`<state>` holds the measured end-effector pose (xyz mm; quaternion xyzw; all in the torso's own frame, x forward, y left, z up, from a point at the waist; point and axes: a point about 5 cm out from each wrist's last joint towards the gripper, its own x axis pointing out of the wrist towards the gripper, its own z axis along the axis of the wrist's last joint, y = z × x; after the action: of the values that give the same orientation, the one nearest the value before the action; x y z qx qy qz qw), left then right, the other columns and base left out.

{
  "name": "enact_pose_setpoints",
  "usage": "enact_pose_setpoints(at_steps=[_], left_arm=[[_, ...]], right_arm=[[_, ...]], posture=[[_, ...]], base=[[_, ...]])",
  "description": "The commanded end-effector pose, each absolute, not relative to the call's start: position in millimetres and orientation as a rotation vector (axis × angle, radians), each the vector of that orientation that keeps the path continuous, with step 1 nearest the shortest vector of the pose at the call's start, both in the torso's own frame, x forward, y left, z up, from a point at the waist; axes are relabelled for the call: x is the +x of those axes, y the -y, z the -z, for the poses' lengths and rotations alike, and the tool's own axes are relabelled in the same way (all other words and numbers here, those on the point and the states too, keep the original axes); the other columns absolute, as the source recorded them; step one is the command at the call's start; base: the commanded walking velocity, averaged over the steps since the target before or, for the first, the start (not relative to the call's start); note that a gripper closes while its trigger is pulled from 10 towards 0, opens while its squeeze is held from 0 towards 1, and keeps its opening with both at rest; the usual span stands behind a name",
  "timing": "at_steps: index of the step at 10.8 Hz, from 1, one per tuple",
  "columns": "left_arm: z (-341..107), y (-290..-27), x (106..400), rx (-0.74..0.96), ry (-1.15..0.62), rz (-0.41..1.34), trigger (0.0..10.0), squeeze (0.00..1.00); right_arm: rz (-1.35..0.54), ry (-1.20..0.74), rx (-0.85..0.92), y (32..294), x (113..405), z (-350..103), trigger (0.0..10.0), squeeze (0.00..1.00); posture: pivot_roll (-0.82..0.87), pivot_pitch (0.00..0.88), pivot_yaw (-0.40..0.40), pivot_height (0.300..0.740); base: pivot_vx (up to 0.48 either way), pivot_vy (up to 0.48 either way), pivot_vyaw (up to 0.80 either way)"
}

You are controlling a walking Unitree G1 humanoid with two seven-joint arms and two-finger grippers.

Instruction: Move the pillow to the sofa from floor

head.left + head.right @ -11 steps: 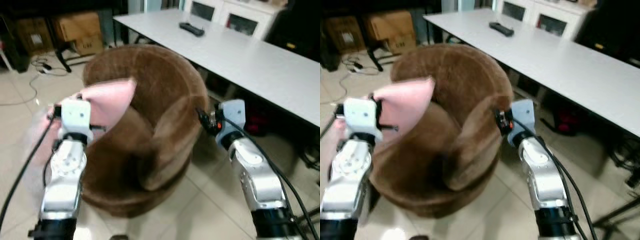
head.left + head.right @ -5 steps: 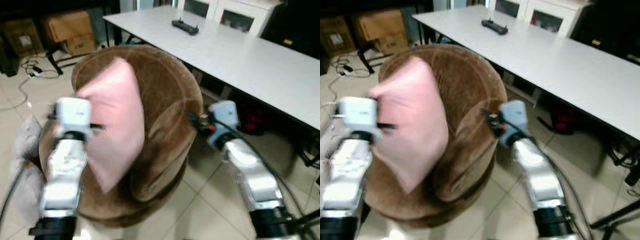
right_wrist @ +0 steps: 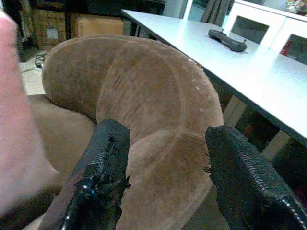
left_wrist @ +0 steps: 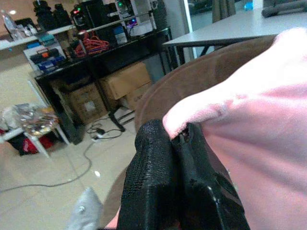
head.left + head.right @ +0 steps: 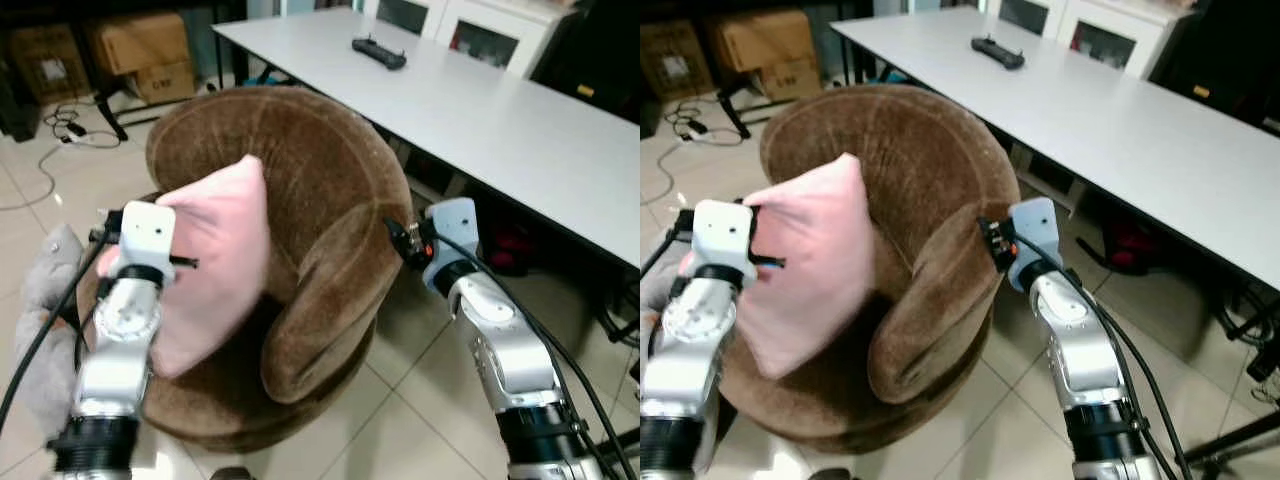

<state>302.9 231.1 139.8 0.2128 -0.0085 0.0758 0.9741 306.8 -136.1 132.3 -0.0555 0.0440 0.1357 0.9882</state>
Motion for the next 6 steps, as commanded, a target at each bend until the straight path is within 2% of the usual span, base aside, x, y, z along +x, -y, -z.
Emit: enact_pose_setpoints(at_steps=[1,4,6], left_arm=[[-156,-234,317,0.480,0.089,-0.138,10.0,0.00],[-160,-250,337,0.523,0.069,-0.150,10.0,0.00],[-161,-257,353,0.542,0.049,-0.137,10.0,0.00]], right_arm=[[-0.272,-0.078,-0.113,142,308,-135,10.0,0.00],[-0.404,-0.118,-0.168,139,303,-131,10.0,0.00],[-0.447,-0.194,-0.280,151,300,-122,10.0,0.00]], posture=[[0.09,0.000,-0.088,0.740],[0.08,0.000,-0.082,0.740],[0.06,0.000,-0.082,0.740]], base=[[0.000,0.000,0.00],[0.000,0.000,0.00],[0.000,0.000,0.00]])
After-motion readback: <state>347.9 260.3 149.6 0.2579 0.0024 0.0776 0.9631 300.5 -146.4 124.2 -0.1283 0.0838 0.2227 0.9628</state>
